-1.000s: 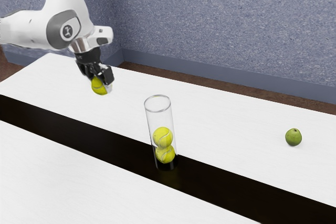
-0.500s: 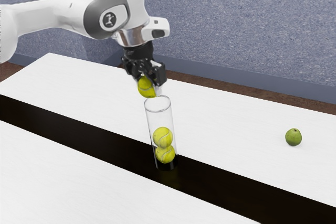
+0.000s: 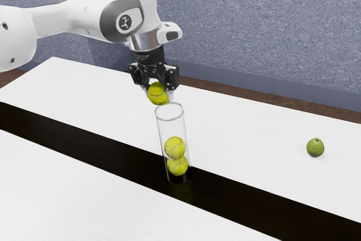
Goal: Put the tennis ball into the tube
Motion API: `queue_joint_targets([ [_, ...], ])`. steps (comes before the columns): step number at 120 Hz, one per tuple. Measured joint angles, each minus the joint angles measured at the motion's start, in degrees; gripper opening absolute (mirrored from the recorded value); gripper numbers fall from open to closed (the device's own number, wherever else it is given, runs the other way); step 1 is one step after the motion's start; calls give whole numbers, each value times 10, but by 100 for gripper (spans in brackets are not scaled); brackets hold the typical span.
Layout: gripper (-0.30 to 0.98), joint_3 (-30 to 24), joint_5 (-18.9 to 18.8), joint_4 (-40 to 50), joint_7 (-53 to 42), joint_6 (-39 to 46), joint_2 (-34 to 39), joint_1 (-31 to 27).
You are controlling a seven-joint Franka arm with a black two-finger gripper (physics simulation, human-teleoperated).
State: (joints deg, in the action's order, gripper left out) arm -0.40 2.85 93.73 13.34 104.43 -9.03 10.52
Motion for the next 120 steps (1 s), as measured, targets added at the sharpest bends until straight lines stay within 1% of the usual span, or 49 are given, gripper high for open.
queue_joint_targets([
  [28, 38, -14, 7, -6, 34, -1, -10, -2],
  [56, 39, -16, 20, -2, 64, -1, -9, -5],
  [78, 55, -16, 42, 2, 84, 1, -9, -6],
  [88, 59, -15, 44, 8, 91, 1, -6, -6],
  [96, 62, 2, 40, 24, 93, 1, 4, -6],
  [100, 63, 7, 32, 26, 92, 1, 13, -10],
  [114, 65, 22, -35, 18, 74, -13, 51, -9],
  [120, 66, 30, -56, 15, 64, -26, 67, -7],
])
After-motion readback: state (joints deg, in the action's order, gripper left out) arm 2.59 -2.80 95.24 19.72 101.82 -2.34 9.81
